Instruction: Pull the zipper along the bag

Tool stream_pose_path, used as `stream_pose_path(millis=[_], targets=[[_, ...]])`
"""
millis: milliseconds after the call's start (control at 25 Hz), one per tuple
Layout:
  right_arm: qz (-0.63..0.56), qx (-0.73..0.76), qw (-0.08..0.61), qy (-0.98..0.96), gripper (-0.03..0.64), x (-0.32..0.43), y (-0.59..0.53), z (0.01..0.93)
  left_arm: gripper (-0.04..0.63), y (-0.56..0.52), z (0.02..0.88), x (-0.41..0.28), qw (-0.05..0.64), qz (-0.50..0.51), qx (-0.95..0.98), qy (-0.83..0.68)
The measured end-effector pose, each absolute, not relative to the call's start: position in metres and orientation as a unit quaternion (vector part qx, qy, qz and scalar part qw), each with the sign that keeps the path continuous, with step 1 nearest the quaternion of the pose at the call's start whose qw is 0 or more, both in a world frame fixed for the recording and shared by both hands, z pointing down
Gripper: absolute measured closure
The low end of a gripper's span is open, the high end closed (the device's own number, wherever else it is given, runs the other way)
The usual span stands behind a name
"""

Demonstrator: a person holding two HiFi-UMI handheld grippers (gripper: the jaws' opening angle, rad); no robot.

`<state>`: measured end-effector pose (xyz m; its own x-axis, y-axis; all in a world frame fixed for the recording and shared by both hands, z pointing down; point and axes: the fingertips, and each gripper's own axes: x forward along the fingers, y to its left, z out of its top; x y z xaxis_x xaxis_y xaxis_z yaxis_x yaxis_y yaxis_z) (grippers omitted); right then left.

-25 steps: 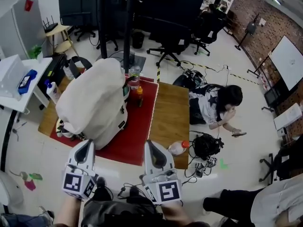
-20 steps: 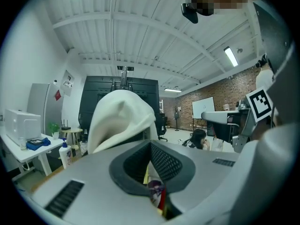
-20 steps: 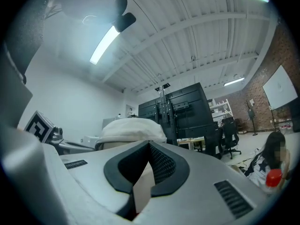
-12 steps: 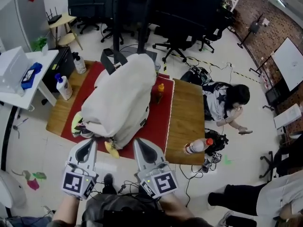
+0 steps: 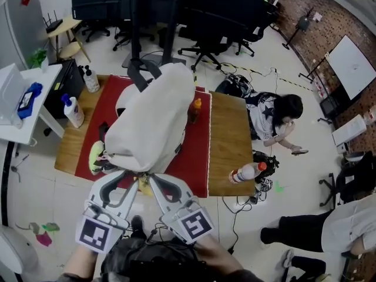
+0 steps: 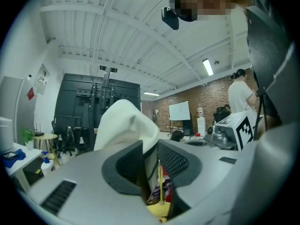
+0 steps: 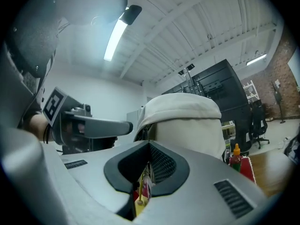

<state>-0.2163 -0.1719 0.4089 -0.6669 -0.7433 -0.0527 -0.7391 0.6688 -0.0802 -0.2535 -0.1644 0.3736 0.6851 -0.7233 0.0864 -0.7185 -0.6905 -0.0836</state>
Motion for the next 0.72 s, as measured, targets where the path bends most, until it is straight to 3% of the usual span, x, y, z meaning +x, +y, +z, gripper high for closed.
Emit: stream_pose_path(millis=[40,200,320,640,720], targets=[[-0.022,-0.407,0.037,0.913,0.604,-0.218,-0.173,0.409,0.437,-0.162,0.37,-0.248,0.028,-0.065,-0.922,0.38],[-0.005,-0.41,0.029,0.911,0.588,-0.222,-0.176,0.407,0.394,-0.163,0.362,-0.231,0.058,-0.132,-0.92,0.364],[0.003,-0.399,0.03,0.916,0.571,-0.226,-0.175,0.404,0.352,-0.173,0.361,-0.222,0.038,-0.155,-0.914,0.372],[0.001,-0.345,0.027,0.938,0.531,-0.232,-0.167,0.404,0.345,-0.198,0.367,-0.211,0.028,-0.199,-0.899,0.39],[0.002,-0.343,0.022,0.939,0.51,-0.235,-0.173,0.406,0.375,-0.207,0.371,-0.209,0.044,-0.213,-0.891,0.398]])
